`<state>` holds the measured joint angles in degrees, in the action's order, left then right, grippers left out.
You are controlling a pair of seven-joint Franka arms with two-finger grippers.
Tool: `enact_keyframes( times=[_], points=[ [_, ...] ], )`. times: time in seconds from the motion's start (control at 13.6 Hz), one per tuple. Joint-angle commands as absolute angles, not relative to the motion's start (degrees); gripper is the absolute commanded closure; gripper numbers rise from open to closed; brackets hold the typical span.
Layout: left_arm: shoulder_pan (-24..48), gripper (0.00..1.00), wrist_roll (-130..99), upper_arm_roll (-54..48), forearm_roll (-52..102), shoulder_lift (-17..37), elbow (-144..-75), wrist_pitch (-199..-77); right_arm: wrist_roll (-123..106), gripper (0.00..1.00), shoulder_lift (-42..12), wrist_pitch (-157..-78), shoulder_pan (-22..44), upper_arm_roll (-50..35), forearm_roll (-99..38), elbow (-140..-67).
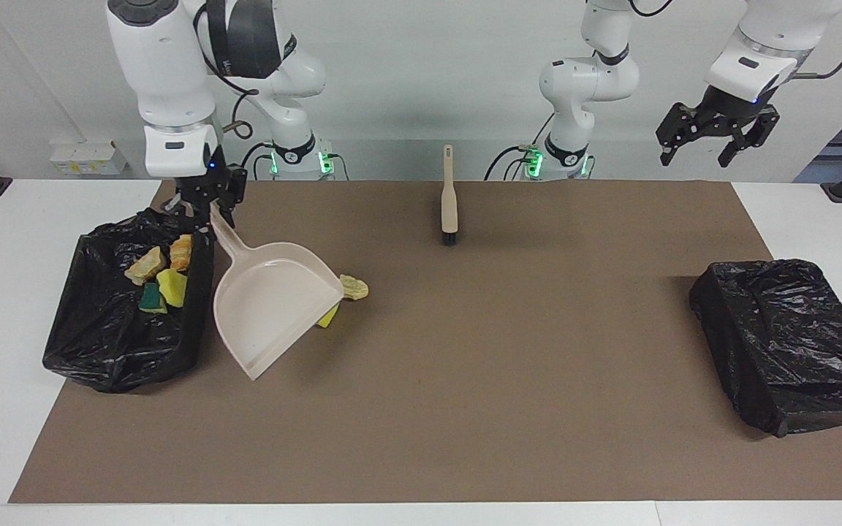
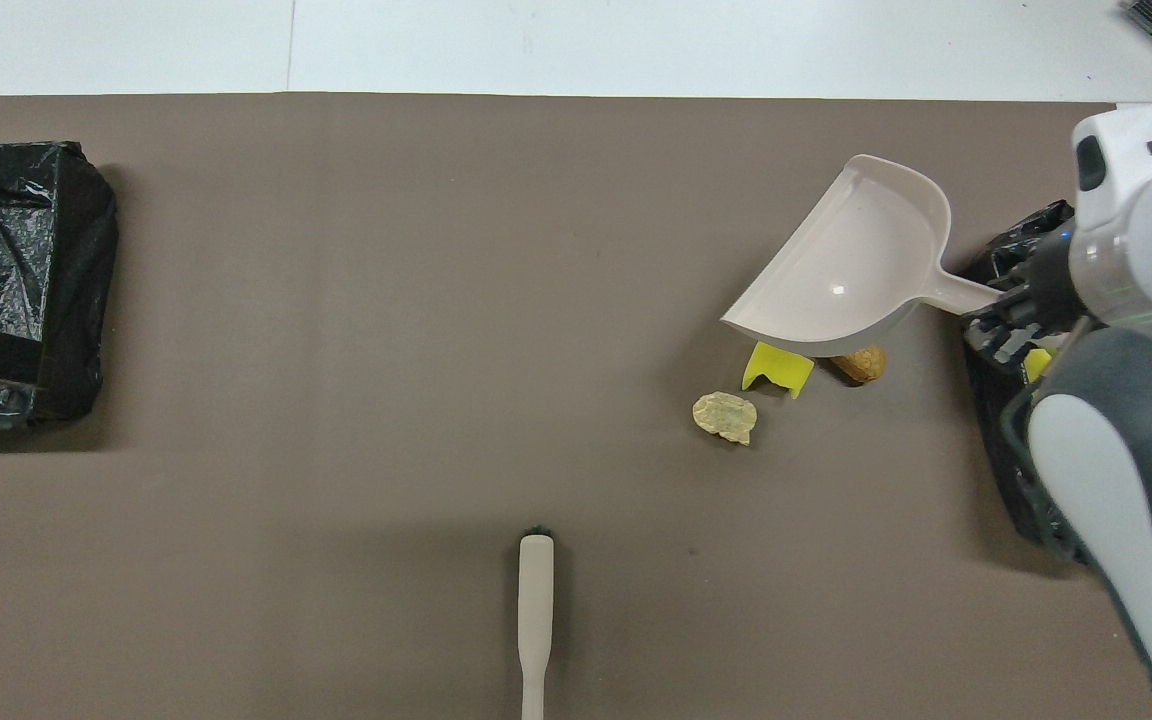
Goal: Sweep and dump trash in bin
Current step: 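Lift the emptied dustpan out of the bag with the right gripper, then set the dustpan down at the table center and release it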
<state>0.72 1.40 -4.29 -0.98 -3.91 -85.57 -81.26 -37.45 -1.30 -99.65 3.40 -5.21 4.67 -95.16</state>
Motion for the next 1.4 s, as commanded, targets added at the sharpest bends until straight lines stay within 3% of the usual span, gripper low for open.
enact_keyframes(
  times=[0.0,0.22,0.66,1.32],
  points=[
    [-0.4,0.0,2.1,-4.7,-1.5,-4.0,-84.8,-80.6,-24.3,1.0,-0.3,-100.9,7.8,-5.1,2.7,-98.3],
    [-0.4,0.0,2.1,-4.7,-1.5,-4.0,-84.6,-80.2,-10.5,1.0,-0.6,-105.5,13.0,-5.0,1.0,-101.3],
    [-0.1,0.0,1.6,-4.8,-1.5,-4.1,-84.9,-79.5,18.6,1.0,-7.0,-119.7,22.4,-5.0,1.0,-103.6],
    [0.0,0.0,1.9,-4.8,-1.5,-4.1,-84.9,-80.2,44.9,1.0,-16.4,-128.3,35.6,-4.9,3.0,-103.8]
  ],
)
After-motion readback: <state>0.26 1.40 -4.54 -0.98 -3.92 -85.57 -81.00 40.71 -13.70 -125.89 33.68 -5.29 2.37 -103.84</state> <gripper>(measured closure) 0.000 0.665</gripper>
